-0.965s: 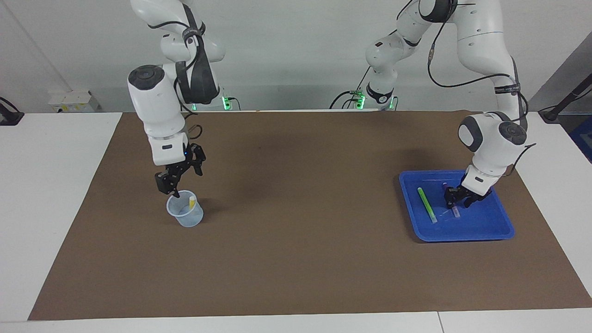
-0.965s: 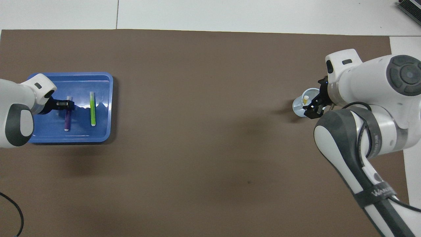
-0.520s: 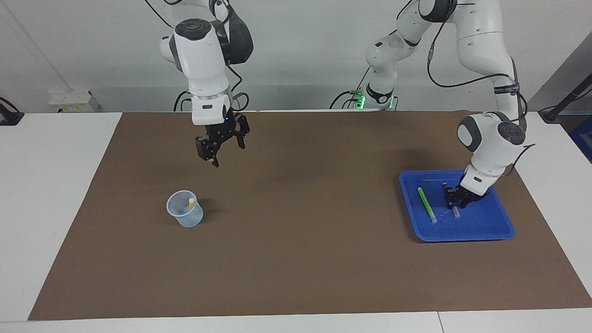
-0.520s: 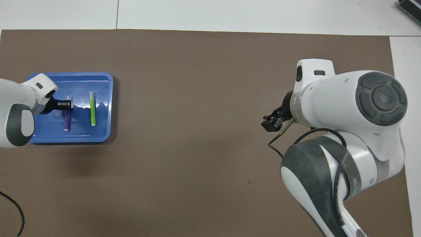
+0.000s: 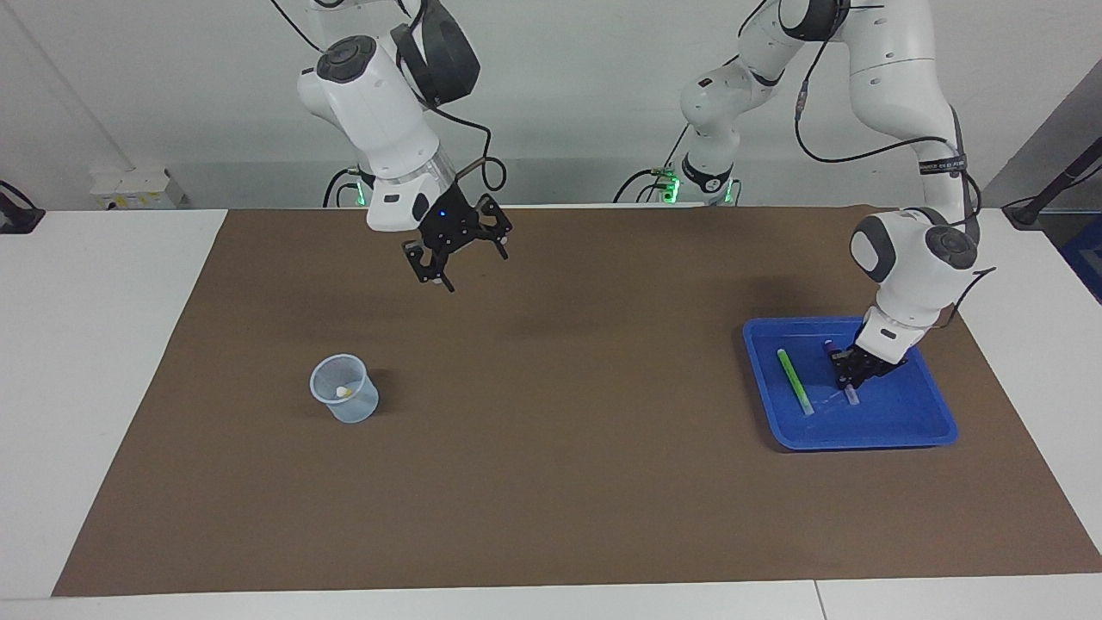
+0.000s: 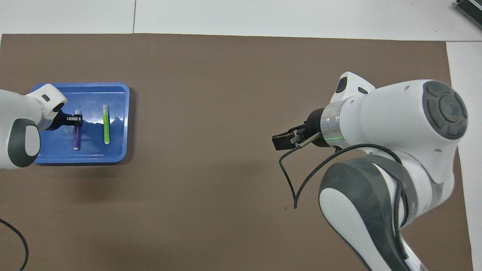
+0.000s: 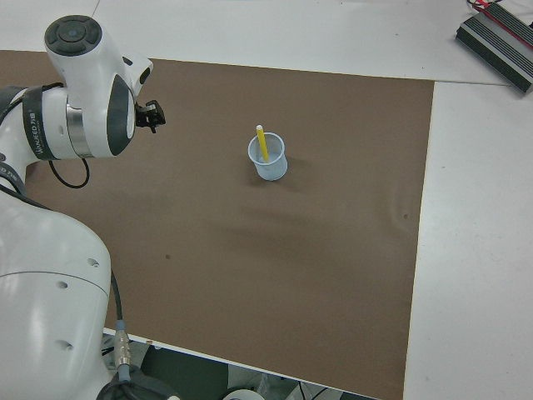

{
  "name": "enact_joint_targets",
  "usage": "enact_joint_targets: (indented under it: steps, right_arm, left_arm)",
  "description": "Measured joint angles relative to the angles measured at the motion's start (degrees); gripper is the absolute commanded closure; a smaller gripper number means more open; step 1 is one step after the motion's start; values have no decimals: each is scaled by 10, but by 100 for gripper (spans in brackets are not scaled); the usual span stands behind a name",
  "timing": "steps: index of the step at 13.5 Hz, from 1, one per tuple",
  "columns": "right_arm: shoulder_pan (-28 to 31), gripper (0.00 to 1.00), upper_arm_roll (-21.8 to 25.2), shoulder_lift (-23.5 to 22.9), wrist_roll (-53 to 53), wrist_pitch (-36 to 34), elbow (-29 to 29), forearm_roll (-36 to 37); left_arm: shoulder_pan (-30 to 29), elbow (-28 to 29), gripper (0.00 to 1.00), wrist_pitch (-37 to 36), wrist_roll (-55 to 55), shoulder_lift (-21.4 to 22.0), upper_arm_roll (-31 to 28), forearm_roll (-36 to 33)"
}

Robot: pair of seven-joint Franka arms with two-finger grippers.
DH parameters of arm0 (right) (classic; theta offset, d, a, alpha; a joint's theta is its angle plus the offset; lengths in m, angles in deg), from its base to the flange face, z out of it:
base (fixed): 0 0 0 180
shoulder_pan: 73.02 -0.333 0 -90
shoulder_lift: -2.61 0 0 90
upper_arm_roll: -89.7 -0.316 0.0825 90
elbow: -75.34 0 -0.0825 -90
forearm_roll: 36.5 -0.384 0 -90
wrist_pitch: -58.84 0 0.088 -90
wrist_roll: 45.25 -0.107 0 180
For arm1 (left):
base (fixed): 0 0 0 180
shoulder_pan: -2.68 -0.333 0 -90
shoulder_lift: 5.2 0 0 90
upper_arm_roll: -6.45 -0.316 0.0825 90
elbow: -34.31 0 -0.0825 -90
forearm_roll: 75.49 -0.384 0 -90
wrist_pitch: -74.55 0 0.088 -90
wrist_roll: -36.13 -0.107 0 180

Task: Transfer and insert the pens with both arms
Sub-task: 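Return the right gripper to center while the left gripper grasps the purple pen, then lift the purple pen with the left gripper toward the right gripper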

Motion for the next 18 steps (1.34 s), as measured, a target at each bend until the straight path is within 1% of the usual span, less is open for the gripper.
enact_joint_targets:
  steps: [1,3,5,6,8,11,13,16,18]
  right_arm:
    - [-9,0,0,0,-29,0,0,-1]
    - [-23,0,-6,0,-81,3,0,-19]
    - [-27,0,-15,0,-136,18,0,-64]
    - [-27,0,-18,0,-163,29,0,-84]
    - [-27,0,-26,0,-214,36,0,-96]
    - [-27,0,-37,0,-265,41,0,-113]
    - [-27,0,-40,0,-280,51,0,-128]
    - [-30,0,-46,0,-321,70,1,-144]
    - [-39,0,-47,0,-344,80,2,-153]
  left_arm:
    - [0,0,100,0,0,0,0,0]
    - [0,0,100,0,0,0,0,0]
    - [0,0,100,0,1,0,-1,1]
    - [0,0,100,-1,3,0,-1,6]
    - [-2,-4,100,-15,3,1,-3,28]
    - [-4,-33,100,-88,3,4,-3,36]
    - [-5,-56,100,-131,4,17,-2,61]
    - [-5,-65,100,-195,13,57,-2,121]
    - [-5,-72,100,-260,43,85,-2,160]
